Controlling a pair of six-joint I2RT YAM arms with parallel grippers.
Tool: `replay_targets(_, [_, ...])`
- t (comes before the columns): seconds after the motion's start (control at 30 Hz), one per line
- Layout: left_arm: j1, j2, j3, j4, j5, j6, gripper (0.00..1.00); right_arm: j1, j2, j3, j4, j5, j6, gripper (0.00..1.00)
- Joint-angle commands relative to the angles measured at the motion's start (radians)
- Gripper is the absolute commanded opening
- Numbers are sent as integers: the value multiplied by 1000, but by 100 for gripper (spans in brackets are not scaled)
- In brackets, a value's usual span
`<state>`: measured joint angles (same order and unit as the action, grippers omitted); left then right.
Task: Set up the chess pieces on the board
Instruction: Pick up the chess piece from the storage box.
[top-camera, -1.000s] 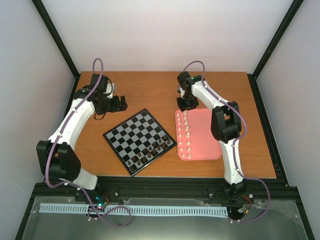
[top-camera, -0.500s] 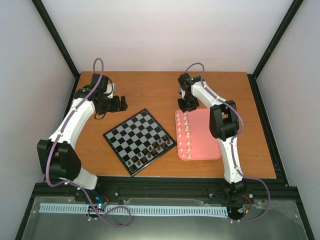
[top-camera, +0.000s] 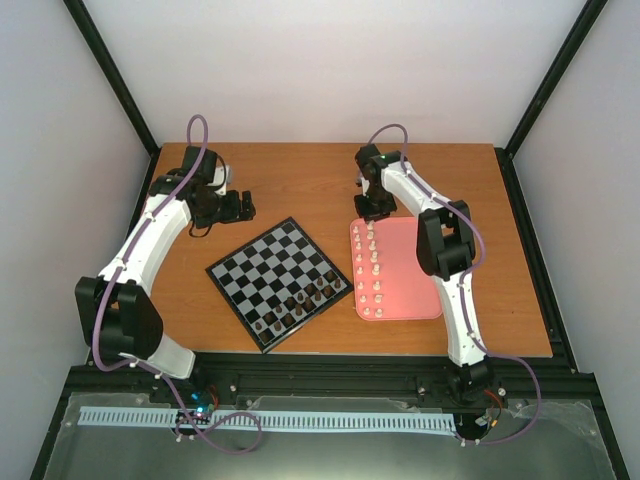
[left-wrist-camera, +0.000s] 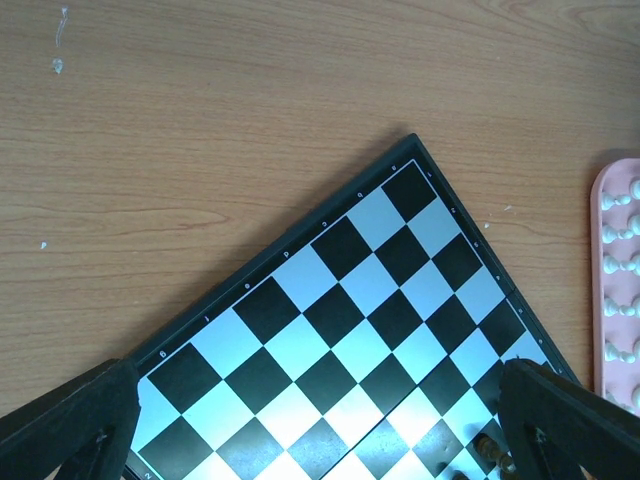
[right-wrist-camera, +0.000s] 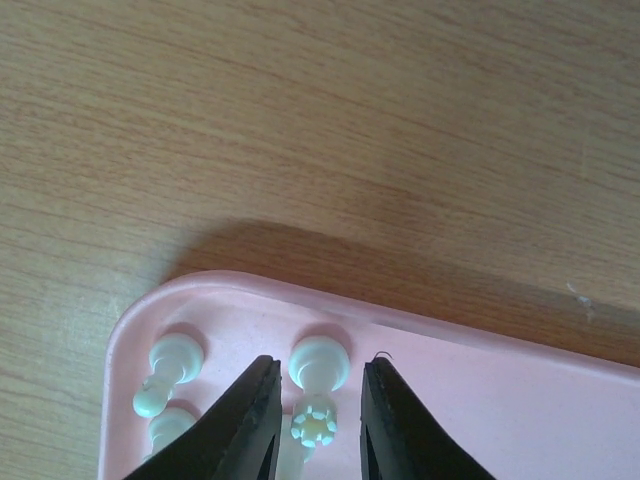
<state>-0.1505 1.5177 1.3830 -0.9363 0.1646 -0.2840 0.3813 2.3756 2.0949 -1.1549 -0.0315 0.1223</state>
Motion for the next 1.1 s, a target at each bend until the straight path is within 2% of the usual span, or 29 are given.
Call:
replay_targets(0.0, [6, 12, 42, -1, 3, 12, 100, -7, 25, 26, -19, -5, -1, 24])
replay_targets(0.17, [6, 13, 39, -2, 3, 14, 100, -7, 22, 24, -23, 0, -1, 23])
replay_targets(0.5, [6, 14, 36, -5, 7, 11, 100, -7, 22, 23, -34, -4, -1, 4])
replay_targets(0.77, [6, 10, 37, -7, 25, 6, 100, -6, -50, 62, -42, -17, 9, 3])
replay_targets(0.93, [6, 14, 29, -6, 13, -7, 100, 16, -76, 164, -64, -43, 22, 3])
replay_targets(1.07, [6, 26, 30, -4, -1, -35, 100, 75, -31, 278, -99, -46, 24, 3])
